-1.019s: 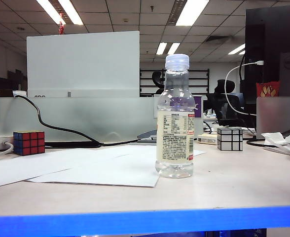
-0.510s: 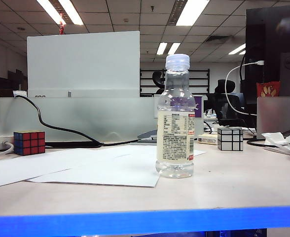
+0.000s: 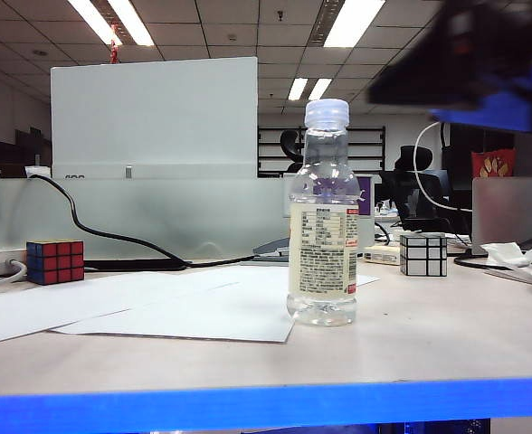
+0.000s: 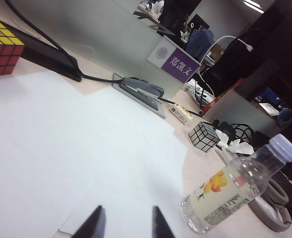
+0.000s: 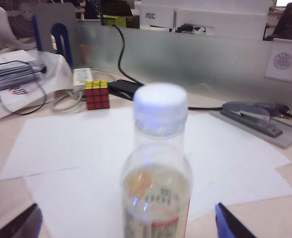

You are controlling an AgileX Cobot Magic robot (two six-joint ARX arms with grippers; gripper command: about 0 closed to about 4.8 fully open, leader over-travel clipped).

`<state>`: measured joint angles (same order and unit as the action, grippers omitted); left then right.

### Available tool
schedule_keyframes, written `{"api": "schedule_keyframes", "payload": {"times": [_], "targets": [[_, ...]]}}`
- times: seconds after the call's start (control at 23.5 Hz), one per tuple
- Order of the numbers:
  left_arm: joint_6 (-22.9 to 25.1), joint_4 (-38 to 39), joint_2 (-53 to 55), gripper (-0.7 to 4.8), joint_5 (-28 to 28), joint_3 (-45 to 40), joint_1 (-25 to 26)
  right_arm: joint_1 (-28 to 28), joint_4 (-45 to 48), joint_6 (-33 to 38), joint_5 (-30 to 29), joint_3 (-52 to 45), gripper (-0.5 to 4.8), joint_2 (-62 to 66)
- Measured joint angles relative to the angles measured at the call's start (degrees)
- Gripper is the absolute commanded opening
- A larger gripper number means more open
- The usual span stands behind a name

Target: Flip the plastic bottle upside down.

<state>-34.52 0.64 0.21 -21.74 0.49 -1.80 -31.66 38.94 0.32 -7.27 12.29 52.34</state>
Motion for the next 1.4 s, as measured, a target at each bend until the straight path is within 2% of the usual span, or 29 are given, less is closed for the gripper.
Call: {"api": "schedule_keyframes", "payload": {"times": [0.13, 0.38, 0.81, 0.85, 0.98, 1.1, 1.15, 1.19, 1.32, 1.4], "targets": [[0.0, 0.0, 0.0, 1.25, -0.1, 0.0, 0.0, 0.0, 7.7, 0.1, 0.0, 7.3, 4.79, 13.7], [0.0, 0.0, 0.0, 1.25, -0.2, 0.0, 0.0, 0.0, 9.0, 0.1, -0.1, 16.8, 4.79, 26.0], [1.3, -0.1, 0.0, 1.25, -0.1, 0.0, 0.0, 0.0, 8.8, -0.3, 2.3, 18.2, 4.79, 33.0], [1.4, -0.1, 0.0, 1.25, 0.0, 0.0, 0.0, 0.0, 8.7, -0.4, 3.0, 18.2, 4.02, 33.0], [1.5, -0.1, 0.0, 1.25, 0.0, 0.0, 0.0, 0.0, 8.8, -0.4, 3.6, 18.2, 1.20, 33.0], [1.5, -0.1, 0.0, 1.25, 0.0, 0.0, 0.0, 0.0, 9.1, -0.5, 3.5, 18.3, 1.07, 33.0], [1.5, -0.1, 0.0, 1.25, 0.1, 0.0, 0.0, 0.0, 9.1, -0.5, 3.5, 18.3, 0.24, 33.0], [1.5, -0.1, 0.0, 1.25, 0.0, 0.0, 0.0, 0.0, 9.1, -0.5, 3.5, 18.4, -0.04, 33.0], [1.5, -0.1, 0.0, 1.25, 0.1, 0.0, 0.0, 0.0, 9.2, 0.9, 3.2, 18.5, -0.07, 33.0], [1.5, -0.4, 0.0, 1.25, 0.0, 0.0, 0.0, 0.1, 10.8, 5.7, 3.2, 18.4, -0.07, 33.1]]}}
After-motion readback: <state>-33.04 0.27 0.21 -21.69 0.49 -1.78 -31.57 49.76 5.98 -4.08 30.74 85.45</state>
